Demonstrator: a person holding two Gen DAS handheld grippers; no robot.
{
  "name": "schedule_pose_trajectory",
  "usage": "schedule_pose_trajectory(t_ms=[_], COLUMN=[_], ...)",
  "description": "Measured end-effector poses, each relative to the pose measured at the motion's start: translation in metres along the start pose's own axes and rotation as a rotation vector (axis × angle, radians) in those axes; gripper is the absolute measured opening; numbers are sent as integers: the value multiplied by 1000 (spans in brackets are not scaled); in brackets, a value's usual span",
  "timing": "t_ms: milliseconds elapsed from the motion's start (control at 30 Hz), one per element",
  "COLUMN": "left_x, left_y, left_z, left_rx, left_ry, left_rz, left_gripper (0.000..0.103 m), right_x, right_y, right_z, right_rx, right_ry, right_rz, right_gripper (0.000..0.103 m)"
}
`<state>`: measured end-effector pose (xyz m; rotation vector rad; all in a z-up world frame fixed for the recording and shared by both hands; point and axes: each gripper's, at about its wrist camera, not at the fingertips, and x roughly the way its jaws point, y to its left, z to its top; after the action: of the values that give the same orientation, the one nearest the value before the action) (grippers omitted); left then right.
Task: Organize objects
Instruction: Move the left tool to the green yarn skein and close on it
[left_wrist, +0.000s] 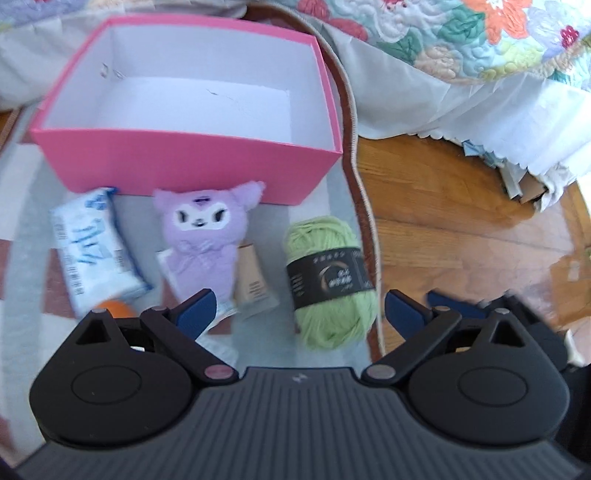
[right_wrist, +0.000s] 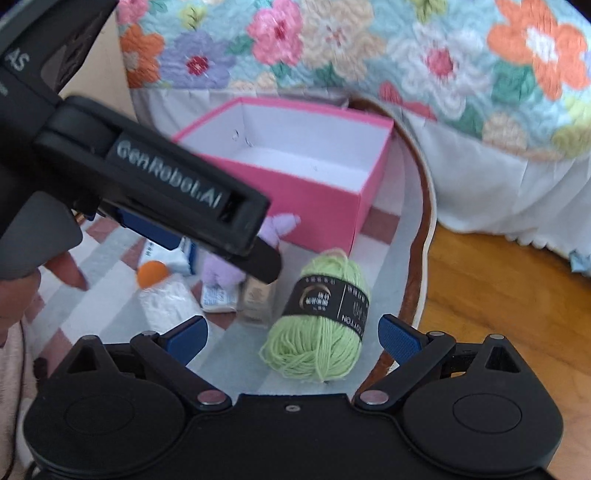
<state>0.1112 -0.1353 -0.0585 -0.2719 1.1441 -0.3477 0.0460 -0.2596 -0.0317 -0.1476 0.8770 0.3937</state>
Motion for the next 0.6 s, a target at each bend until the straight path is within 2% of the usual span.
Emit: schedule_pose_trajectory(t_ms=[100,167,233,333,367,400,433,467,500,600], left_x=[27,42,55,70,72,76,78,79,78,75], left_y=[0,-2,-4,-4,-3,0,3,7,12,19], left_z=[6,7,7,4,3,1,-2,-4,-8,-17], left_rx=[-14,-22,-35,-40,-46,-56,-62,-75,-91,-100], left_ry=[40,57,53,58,58,60,62,56,34,-13], left_rz=[-48,-76,-91,-98,-100,-99,-99,-119,-136,-158], left_gripper=[91,86,86,84,78,72,59,53,53,51], right_x=[22,32,37,47,52,55,60,64,64,59], right_y=[-4,-6,-7,-12,-13,-16,-17,-19,-18,-4], right_z=[-8,-14,-18,-22,-24,-26,-27,-29,-31,-30], right_rx=[13,19,11,55,76,94,114,137,154,125], right_ry=[22,12,-10,-1,6,16,27,38,35,18], right_rz=[11,-13,-50,-42,-48,-55,-65,-52,-32,-75], right_gripper=[99,98,98,98,97,91,81,77,71,62])
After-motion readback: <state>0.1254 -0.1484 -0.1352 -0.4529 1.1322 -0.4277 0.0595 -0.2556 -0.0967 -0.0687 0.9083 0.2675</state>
